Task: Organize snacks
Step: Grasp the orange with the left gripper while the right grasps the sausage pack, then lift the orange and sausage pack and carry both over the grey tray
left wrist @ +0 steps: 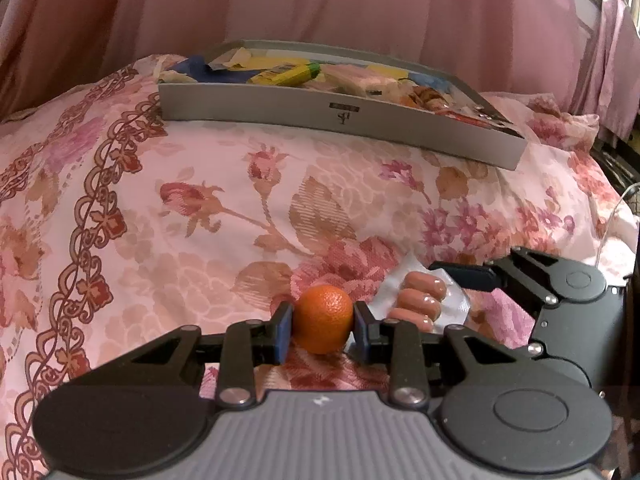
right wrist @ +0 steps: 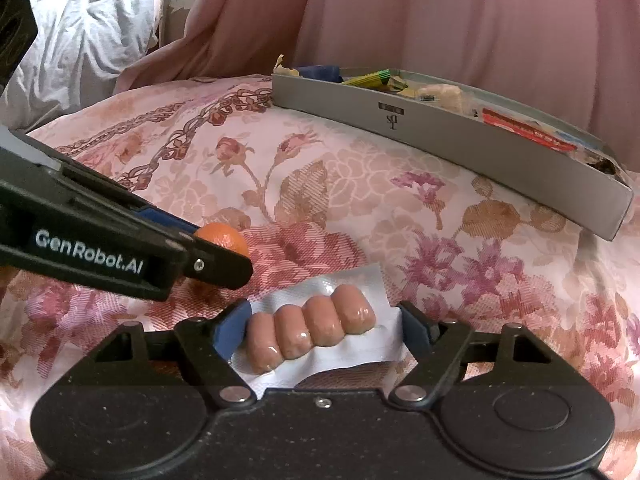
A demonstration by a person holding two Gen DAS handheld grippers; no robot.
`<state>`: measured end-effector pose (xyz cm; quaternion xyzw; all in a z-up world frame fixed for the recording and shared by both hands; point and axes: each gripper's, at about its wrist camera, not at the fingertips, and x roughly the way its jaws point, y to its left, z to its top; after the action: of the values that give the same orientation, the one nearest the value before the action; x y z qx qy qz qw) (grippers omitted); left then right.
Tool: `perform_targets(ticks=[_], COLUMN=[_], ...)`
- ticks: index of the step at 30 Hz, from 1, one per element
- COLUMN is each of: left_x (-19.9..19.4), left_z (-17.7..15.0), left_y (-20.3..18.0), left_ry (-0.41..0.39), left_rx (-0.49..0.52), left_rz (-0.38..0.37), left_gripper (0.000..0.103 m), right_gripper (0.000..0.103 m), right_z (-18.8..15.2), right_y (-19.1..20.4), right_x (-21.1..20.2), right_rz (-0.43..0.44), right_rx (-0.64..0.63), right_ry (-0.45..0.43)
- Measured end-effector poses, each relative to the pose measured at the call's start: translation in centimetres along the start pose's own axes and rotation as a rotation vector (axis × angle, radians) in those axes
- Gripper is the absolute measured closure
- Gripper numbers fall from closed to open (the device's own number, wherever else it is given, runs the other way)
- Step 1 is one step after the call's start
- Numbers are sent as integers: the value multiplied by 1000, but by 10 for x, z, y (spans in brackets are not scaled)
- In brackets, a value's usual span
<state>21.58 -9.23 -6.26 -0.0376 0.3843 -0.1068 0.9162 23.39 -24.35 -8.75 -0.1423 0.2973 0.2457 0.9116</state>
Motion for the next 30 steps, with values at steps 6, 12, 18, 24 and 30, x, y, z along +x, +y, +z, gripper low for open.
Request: perform_targets(ticks=[6, 12, 18, 24, 30], left_x=[-5, -8, -10, -15, -17], left_z=[0, -1, 0, 3, 16], left_y=[4, 5, 6, 7, 10], left_ry=[-10, -16, -25, -46, -83], left_rx=[-24, -30, -37, -44, -43], left_rz=[8, 14, 16, 23, 37], left_gripper=[68, 68, 68, 68, 68], right_gripper=[26, 27, 28, 28, 28], right_z=[1, 2, -1, -2, 4], right_y=[6, 9, 26, 32, 39], right_x=[-2, -5, -15, -19, -28], right_rz=[-12, -19, -34, -61, -94], right_rx=[-15, -37, -135, -203, -255], right_ry=[12, 3, -29, -67, -141])
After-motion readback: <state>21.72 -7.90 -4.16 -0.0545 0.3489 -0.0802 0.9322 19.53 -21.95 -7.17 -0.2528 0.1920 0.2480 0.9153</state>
